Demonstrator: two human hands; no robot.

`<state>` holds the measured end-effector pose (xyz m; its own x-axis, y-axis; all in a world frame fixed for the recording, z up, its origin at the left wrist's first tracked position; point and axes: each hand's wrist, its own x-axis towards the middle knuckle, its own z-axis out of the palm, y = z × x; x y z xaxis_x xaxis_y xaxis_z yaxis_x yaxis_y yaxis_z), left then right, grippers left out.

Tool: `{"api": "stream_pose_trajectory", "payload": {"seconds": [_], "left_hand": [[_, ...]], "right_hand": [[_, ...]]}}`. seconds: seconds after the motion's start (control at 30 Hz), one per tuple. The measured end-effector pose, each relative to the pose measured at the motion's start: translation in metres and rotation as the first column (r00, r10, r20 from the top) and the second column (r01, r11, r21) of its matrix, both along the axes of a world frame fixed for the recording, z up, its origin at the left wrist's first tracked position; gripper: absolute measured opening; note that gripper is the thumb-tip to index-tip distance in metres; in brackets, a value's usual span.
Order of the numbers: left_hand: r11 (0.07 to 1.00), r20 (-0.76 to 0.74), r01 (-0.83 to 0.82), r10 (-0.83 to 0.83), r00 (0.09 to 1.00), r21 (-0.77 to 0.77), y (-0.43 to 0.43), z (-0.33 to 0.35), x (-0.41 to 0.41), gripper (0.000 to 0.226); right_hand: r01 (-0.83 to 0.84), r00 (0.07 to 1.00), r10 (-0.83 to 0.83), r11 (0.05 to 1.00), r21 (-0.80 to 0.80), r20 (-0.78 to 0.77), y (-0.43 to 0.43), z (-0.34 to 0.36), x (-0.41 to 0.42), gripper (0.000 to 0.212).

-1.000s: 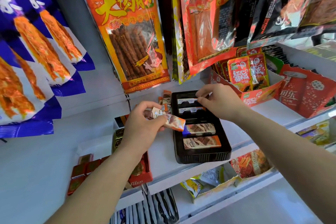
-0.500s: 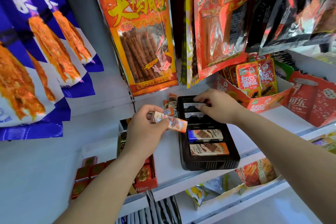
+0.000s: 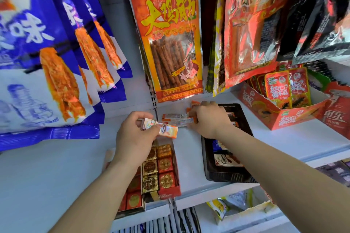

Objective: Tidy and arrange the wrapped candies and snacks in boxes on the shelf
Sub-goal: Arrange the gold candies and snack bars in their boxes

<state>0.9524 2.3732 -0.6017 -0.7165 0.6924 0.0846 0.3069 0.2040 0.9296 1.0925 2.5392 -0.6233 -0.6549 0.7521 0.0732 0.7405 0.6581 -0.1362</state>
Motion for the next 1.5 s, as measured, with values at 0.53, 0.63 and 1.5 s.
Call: {"api": "stream_pose_trajectory", "payload": {"seconds": [0.53, 0.63, 1.5], "left_hand": [[0.983, 0.442, 0.177, -0.179, 0.879, 0.045, -0.048, 0.042, 0.065, 0.02], [0.973, 0.427, 0.224, -0.223, 0.876, 0.048, -0.071, 0.045, 0.079, 0.018], [0.917, 0.214, 0.395, -0.397, 0.893, 0.05, -0.034, 0.02, 0.106, 0.03]], "right_hand": [[-0.174, 0.476, -0.416, 0.819, -0.547, -0.775, -0.12, 0.06, 0.133, 0.012], [-0.179, 0.449, -0.439, 0.809, -0.56, -0.778, -0.141, 0.066, 0.147, 0.011], [-0.313, 0.539, -0.568, 0.551, -0.774, -0.622, -0.119, 0.05, 0.139, 0.016]]}}
